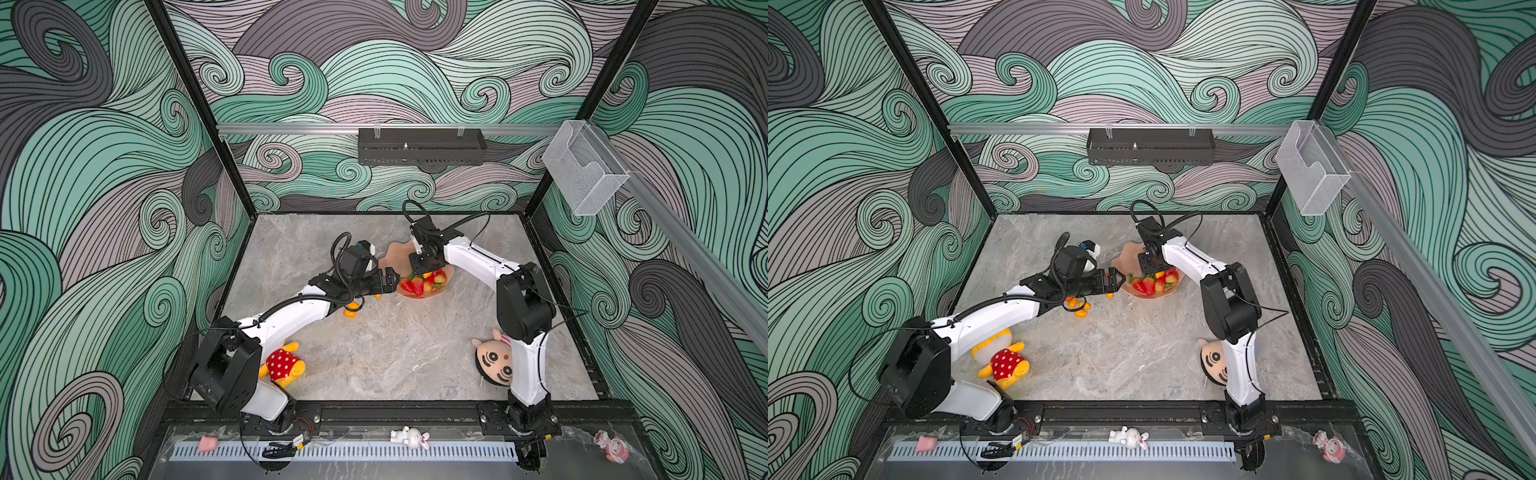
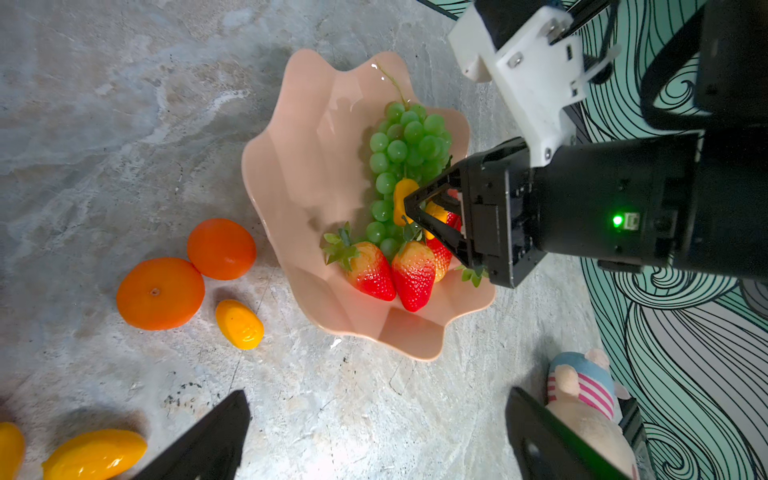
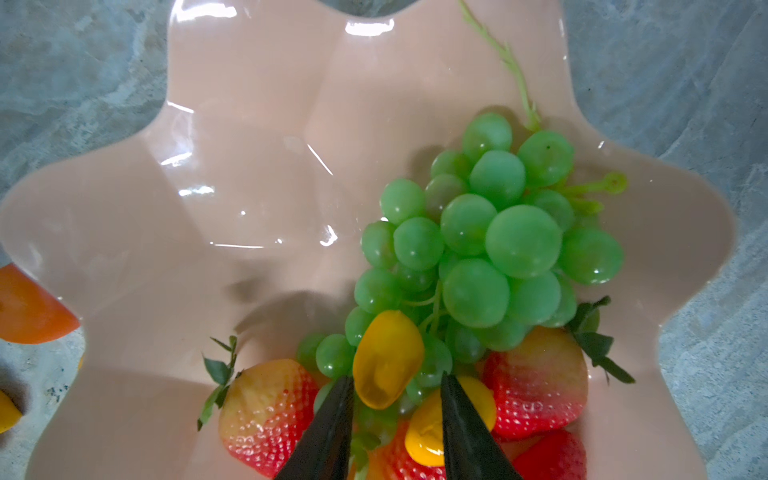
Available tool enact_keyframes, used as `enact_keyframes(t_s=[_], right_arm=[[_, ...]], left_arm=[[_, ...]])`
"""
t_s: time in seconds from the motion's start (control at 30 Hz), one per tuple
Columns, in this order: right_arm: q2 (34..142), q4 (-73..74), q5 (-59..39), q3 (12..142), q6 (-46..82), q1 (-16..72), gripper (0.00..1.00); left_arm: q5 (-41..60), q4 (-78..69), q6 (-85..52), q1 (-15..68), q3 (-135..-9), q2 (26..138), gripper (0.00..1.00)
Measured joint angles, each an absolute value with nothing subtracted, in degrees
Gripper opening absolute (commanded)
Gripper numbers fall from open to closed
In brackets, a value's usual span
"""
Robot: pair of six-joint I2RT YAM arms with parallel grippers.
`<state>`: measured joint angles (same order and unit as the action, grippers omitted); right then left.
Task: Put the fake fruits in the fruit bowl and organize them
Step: 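Lower the kumquat into the bowl and open the right gripper, then move the right gripper over the orange tangerines while the left arm withdraws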
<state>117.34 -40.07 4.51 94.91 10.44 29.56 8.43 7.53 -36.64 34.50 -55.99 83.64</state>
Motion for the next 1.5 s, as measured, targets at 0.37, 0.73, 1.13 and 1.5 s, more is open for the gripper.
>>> enact_keyframes(t_s=[0.37, 0.73, 1.13, 1.5], right_arm=[[109.2, -39.8, 5.3, 94.3, 10.5, 29.7, 0.40], [105.1, -39.6, 5.3, 92.3, 11.4, 36.3, 0.40], [115.3, -40.7, 5.1, 101.9, 12.4, 47.8, 0.39], [132.9, -48.3, 6.4, 120.1, 11.5, 50.8, 0.41]], left_arm=[[8.3, 9.8, -36.6, 34.5, -56.0, 78.2, 0.99], [3.9, 11.9, -37.0, 30.9, -46.9, 65.7, 0.99], [5.5, 16.8, -38.0, 18.2, -40.6, 54.2, 0.99], [15.5, 16.7, -40.8, 6.3, -35.4, 54.2, 0.99]])
